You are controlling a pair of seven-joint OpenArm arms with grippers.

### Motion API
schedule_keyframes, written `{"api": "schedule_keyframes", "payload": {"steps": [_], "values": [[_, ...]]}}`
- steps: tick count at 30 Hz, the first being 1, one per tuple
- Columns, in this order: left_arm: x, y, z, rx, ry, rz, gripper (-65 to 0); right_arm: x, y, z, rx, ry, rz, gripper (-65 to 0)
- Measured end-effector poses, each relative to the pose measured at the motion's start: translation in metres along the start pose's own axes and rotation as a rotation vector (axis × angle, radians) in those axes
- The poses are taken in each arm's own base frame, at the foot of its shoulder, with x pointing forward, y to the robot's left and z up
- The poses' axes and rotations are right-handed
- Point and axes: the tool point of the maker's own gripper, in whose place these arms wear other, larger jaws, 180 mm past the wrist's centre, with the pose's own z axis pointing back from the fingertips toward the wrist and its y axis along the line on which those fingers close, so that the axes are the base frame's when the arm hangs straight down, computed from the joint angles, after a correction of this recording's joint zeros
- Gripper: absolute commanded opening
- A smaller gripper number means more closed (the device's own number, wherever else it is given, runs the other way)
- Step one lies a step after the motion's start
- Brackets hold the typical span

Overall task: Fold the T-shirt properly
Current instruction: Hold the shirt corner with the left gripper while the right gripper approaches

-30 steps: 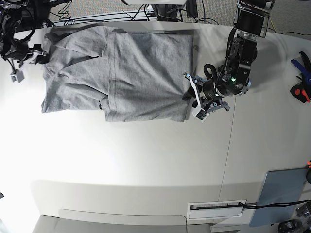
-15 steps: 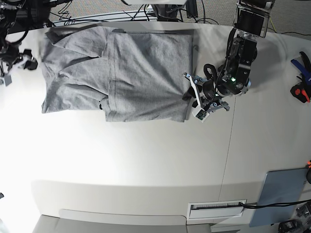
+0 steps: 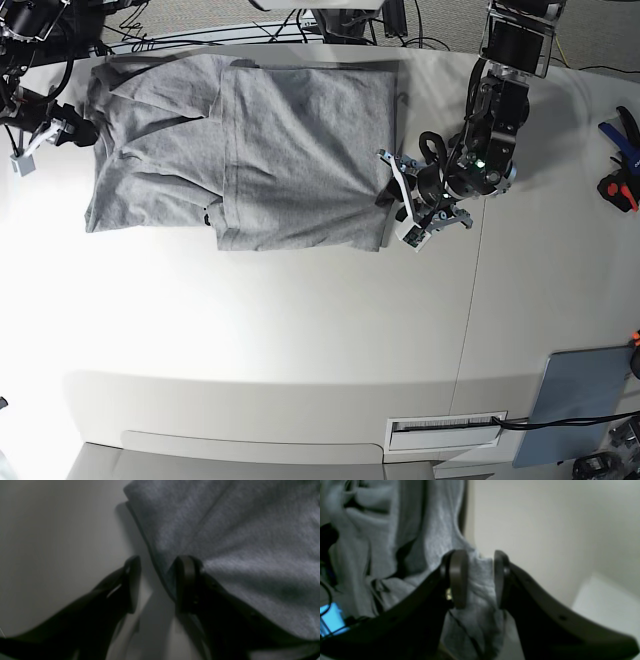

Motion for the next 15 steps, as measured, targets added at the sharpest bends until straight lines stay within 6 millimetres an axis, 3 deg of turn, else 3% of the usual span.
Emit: {"api": "schedule_keyframes", "payload": {"steps": [9, 13, 15], "values": [[0.0, 0.0, 0.0, 0.0, 0.0, 0.0, -42.0, 0.003, -0.004, 0.008, 0.004, 0.0, -0.006, -46.2], [0.0, 0.0, 0.0, 0.0, 0.0, 0.0, -42.0, 0.025, -0.003, 0.026, 0.018, -0.045, 0.016, -38.2], [0.0, 0.0, 0.0, 0.0, 0.0, 0.0, -42.0, 0.038, 0.003, 0.034, 0.047, -0.086, 0.025, -37.9]]}}
